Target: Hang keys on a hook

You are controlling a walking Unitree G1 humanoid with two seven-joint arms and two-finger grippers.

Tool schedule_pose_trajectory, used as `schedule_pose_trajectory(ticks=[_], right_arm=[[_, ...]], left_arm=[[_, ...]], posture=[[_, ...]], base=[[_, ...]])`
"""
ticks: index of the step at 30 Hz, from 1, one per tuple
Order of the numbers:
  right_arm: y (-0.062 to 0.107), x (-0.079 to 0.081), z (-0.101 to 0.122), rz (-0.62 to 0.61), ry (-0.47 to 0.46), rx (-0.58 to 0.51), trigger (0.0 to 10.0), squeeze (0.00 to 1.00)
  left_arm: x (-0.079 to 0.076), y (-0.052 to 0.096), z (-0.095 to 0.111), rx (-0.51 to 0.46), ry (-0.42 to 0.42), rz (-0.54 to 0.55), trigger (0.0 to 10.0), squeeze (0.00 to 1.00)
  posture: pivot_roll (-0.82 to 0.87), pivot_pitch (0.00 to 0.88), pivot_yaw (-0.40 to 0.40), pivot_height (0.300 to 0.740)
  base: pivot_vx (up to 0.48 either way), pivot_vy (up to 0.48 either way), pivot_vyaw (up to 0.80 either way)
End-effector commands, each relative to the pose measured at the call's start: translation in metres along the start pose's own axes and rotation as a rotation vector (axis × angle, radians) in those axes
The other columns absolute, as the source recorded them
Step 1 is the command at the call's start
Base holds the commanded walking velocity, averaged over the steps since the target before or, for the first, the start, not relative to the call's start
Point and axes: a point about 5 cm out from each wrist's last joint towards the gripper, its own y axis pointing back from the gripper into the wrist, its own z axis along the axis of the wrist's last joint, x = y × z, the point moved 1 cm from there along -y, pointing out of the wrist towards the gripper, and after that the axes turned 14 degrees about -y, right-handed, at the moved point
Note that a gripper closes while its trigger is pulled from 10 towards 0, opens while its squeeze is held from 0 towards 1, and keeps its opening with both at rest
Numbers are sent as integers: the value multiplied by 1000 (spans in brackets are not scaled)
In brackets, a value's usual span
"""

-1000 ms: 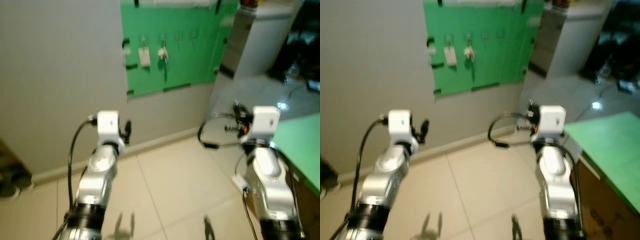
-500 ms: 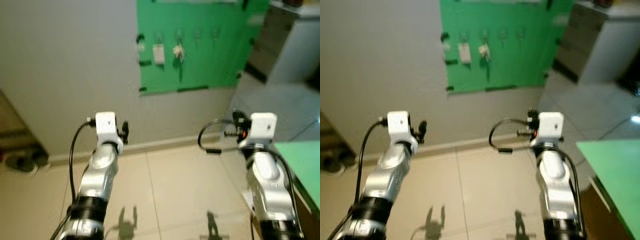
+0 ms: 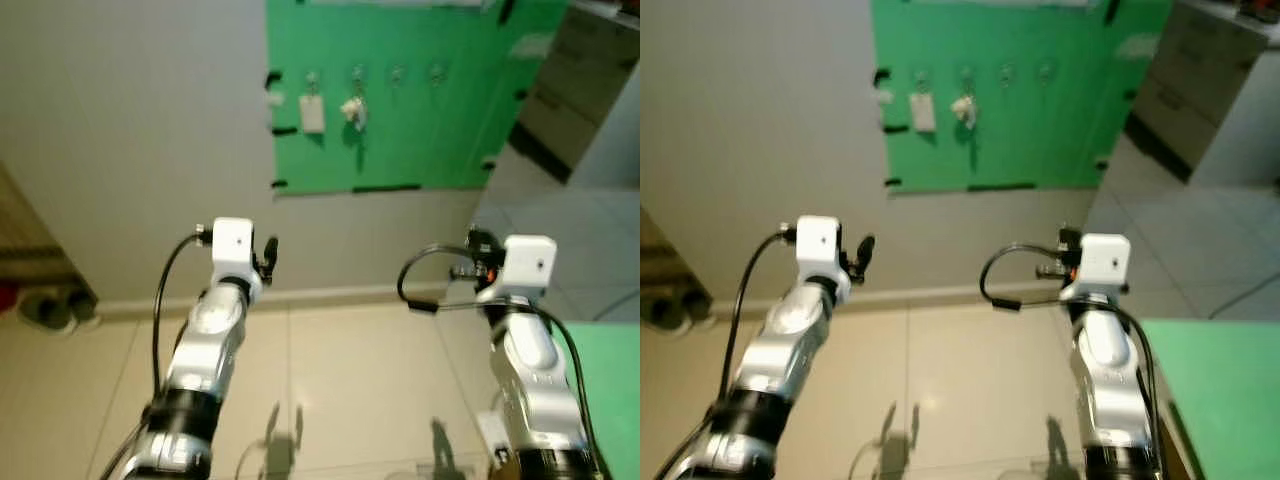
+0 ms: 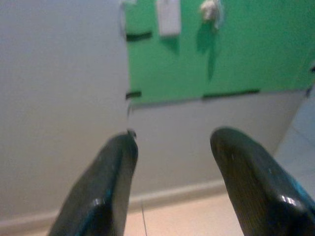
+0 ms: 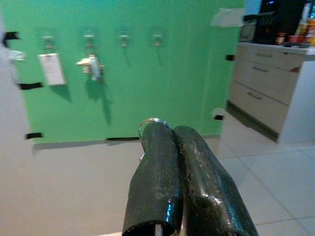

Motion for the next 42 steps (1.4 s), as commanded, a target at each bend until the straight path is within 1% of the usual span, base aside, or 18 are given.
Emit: schedule_pose_trajectory(ticks=[1,2,4,5,7,8,12,13,15,16,19,22,29,33,34,35,38,42], right_arm=[[9,4,-5,11,-29,32,0,0],[19,0,-8,11,-13,55,0,0],[35,-5,-12,11,17,87,0,0],[35,-5,-12,11,17,87,0,0],[46,-11,-14,1,32,109,0,0],[49,-12,-14,-1,30,115,0,0],[50,-11,-13,1,28,116,0,0],[43,-6,-11,19,27,104,0,0],[30,-1,-9,33,20,83,0,0],[30,-1,-9,33,20,83,0,0],[7,10,-1,58,-4,53,0,0],[-1,15,5,77,-9,35,0,0],[0,17,4,86,-12,39,0,0],[7,14,-1,69,-31,60,0,0],[14,9,-4,53,-31,73,0,0],[14,9,-4,53,-31,73,0,0],[46,-9,-17,8,-16,147,0,0],[54,-12,-24,-2,-3,175,0,0]], left_arm=[[10,15,-10,22,-45,-27,10000,0],[9,26,-11,20,-59,-59,10000,0],[7,39,-10,11,-59,-98,10000,0],[7,39,-10,11,-59,-98,10000,0],[2,43,-10,8,-82,-119,10000,0],[1,43,-9,2,-68,-103,10000,0],[-1,40,-4,-26,-52,-96,10000,0],[-9,30,10,-65,18,-106,10000,0],[-12,17,19,-65,62,-106,10000,0],[-12,17,19,-65,62,-106,10000,0],[-14,9,27,-73,59,-109,10000,0],[-15,9,25,-57,57,-110,10000,0],[-12,9,18,-25,87,-88,10000,0],[0,13,1,40,100,-21,10000,0],[6,18,-7,63,86,-4,10000,0],[6,18,-7,63,86,-4,10000,0],[10,41,-25,110,40,-48,10000,0],[5,38,-18,70,24,-77,10000,0]], posture=[[-51,0,30,740],[-41,0,23,740],[-39,0,21,740],[-39,0,21,740],[-36,0,14,740],[-35,0,7,740],[-41,0,1,740],[-34,0,0,740],[-46,0,6,740],[-46,0,6,740],[-45,0,17,740],[-37,0,23,740],[-38,0,27,740],[-42,0,28,740],[-45,0,25,740],[-45,0,25,740],[-46,0,24,740],[-46,0,23,740]], base=[[270,-394,0],[274,-390,0],[304,-306,0],[277,-266,0],[0,0,0],[0,0,0],[0,0,0],[480,0,0],[480,0,0],[480,0,0],[480,0,0],[480,0,0],[480,0,0],[480,0,0],[480,0,0],[480,0,0],[480,0,0],[480,0,0]])
